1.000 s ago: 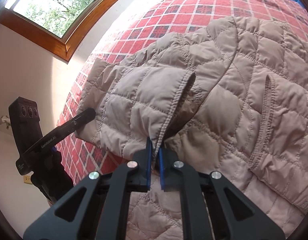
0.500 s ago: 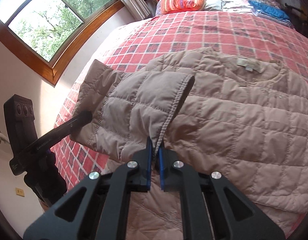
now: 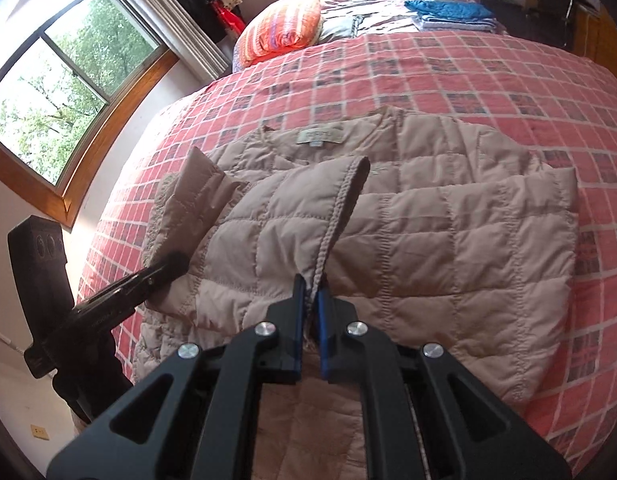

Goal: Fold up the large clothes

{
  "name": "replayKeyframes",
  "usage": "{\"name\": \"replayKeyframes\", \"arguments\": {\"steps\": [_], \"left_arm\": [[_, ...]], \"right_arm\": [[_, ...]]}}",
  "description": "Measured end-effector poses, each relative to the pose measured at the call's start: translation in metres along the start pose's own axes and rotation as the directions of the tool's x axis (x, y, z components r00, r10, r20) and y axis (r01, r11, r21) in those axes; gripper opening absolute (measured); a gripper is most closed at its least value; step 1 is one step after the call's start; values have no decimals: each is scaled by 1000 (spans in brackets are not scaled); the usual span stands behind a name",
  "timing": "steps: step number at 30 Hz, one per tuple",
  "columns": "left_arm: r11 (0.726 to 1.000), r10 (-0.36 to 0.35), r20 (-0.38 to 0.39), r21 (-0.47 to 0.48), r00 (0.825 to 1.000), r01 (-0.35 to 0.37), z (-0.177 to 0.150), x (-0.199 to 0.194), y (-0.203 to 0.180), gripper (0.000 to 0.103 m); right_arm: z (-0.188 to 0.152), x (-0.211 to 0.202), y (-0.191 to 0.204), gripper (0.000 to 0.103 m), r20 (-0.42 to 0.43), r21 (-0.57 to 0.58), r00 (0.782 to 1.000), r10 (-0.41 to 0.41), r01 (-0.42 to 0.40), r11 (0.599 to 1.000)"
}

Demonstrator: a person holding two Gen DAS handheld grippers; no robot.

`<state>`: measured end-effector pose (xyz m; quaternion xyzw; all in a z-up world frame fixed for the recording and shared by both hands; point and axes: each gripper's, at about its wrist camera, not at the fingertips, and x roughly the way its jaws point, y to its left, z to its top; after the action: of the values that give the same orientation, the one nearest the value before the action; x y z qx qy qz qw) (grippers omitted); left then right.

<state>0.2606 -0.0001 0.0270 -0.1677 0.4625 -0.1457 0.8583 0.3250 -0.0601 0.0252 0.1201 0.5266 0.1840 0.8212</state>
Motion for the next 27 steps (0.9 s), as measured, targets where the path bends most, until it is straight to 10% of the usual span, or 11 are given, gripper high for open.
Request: {"name": "replayKeyframes", "arguments": {"steps": [12, 16, 18, 23, 27], "left_arm": [[999, 9, -68, 50, 998, -6, -19, 37, -12, 34], [995, -6, -30, 97, 1000, 9, -15, -6, -8, 49], [993, 35, 27, 110, 999, -38, -11, -35, 6, 54], [960, 267, 130, 51, 955, -275, -3, -76, 74, 67], [968, 240, 52, -83, 969, -235, -2, -69, 134, 66]], "right_arm": [[-22, 43, -71, 6, -48, 118, 999, -17, 23, 993], [-23, 32, -76, 29, -21, 145, 1000, 23, -20, 989], [-22, 21, -79, 51, 11, 160, 998, 56, -57, 985], [-18, 22, -82, 52, 5, 178, 996, 88, -87, 980], [-14, 42, -78, 45, -24, 191, 995, 98, -92, 977]]}}
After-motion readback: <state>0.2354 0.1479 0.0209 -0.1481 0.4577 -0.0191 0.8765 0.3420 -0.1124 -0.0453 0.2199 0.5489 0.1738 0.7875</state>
